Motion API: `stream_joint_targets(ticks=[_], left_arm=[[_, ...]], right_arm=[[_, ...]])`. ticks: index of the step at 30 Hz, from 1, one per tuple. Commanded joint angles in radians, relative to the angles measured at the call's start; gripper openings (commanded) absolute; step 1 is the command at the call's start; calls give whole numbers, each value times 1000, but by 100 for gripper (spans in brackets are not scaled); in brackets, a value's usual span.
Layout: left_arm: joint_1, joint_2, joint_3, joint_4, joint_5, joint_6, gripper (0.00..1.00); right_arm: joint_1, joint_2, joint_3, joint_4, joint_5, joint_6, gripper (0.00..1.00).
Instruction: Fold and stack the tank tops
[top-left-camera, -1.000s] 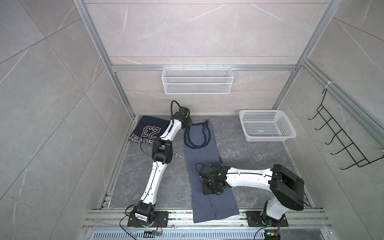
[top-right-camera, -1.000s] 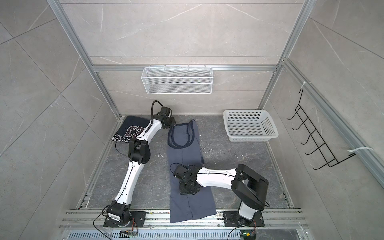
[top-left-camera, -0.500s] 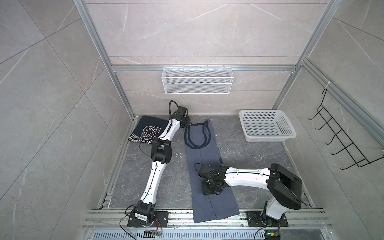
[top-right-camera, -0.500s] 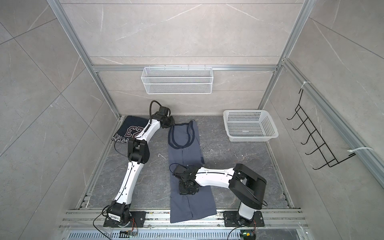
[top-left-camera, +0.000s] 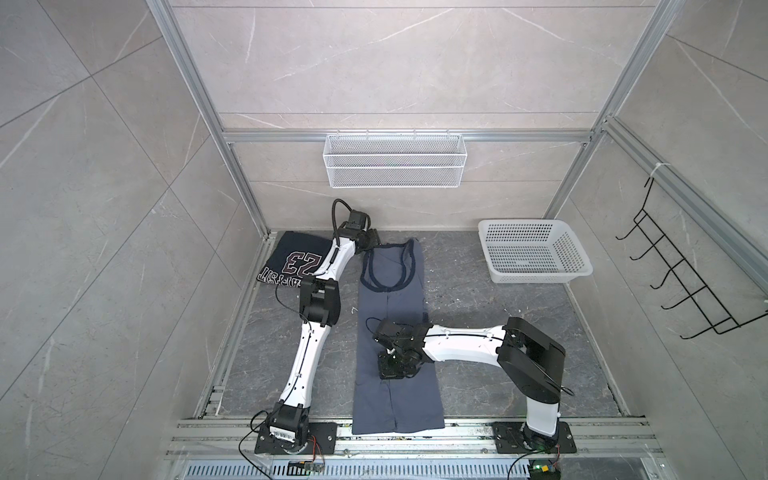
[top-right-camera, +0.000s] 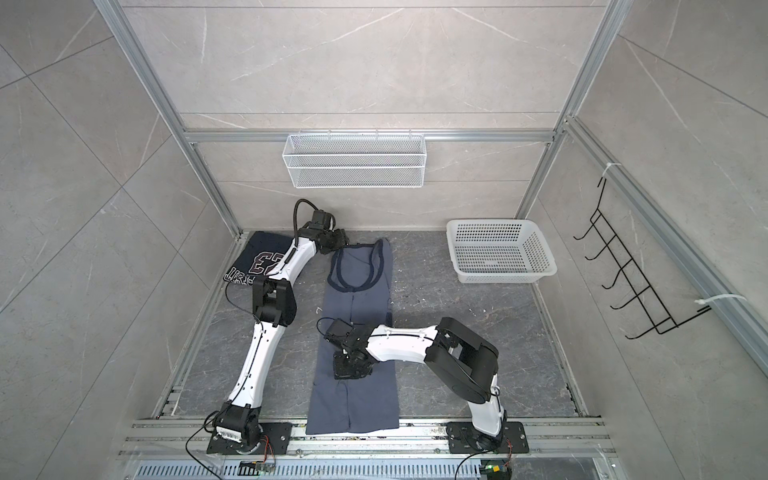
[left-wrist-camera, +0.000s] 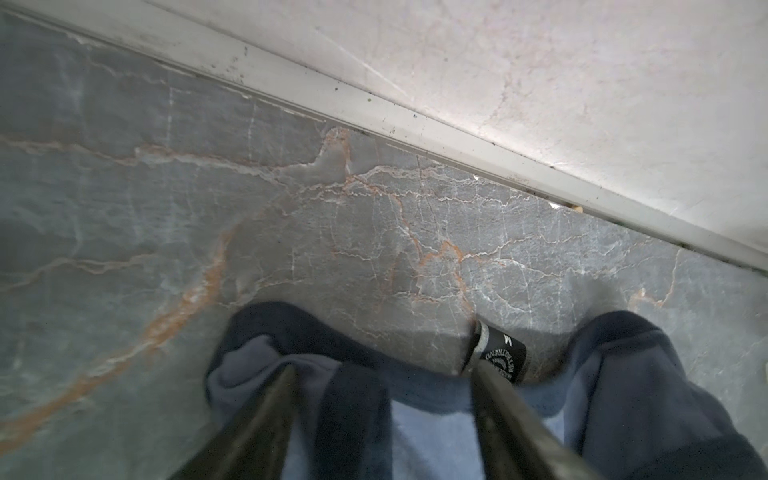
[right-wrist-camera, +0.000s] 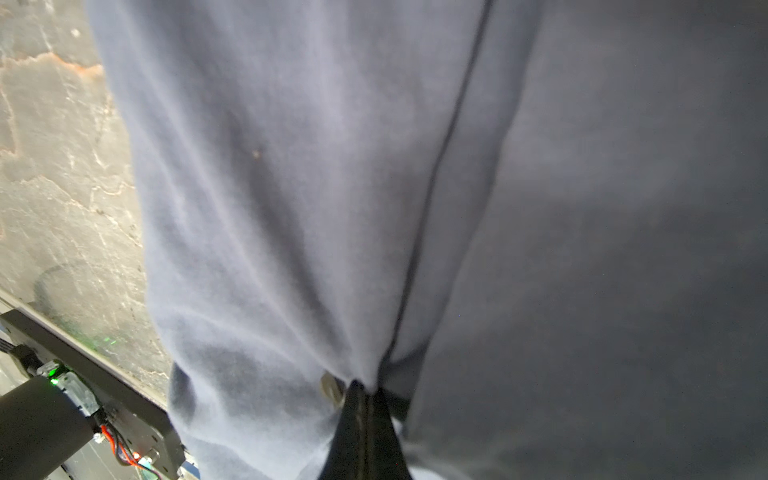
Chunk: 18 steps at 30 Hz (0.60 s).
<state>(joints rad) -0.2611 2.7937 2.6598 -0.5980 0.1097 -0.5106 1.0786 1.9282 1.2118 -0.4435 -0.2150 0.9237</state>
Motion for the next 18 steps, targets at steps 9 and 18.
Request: stream_joint_targets(ticks=[9,18], left_arm=[[6,-364,-114,-183,56,38,92],[-1,-976,-939,-116,-12,-25,94]], right_arm=[[-16,-121,61,-161,93,-105,62],[-17,-394,-59,-295,202,-141,71]])
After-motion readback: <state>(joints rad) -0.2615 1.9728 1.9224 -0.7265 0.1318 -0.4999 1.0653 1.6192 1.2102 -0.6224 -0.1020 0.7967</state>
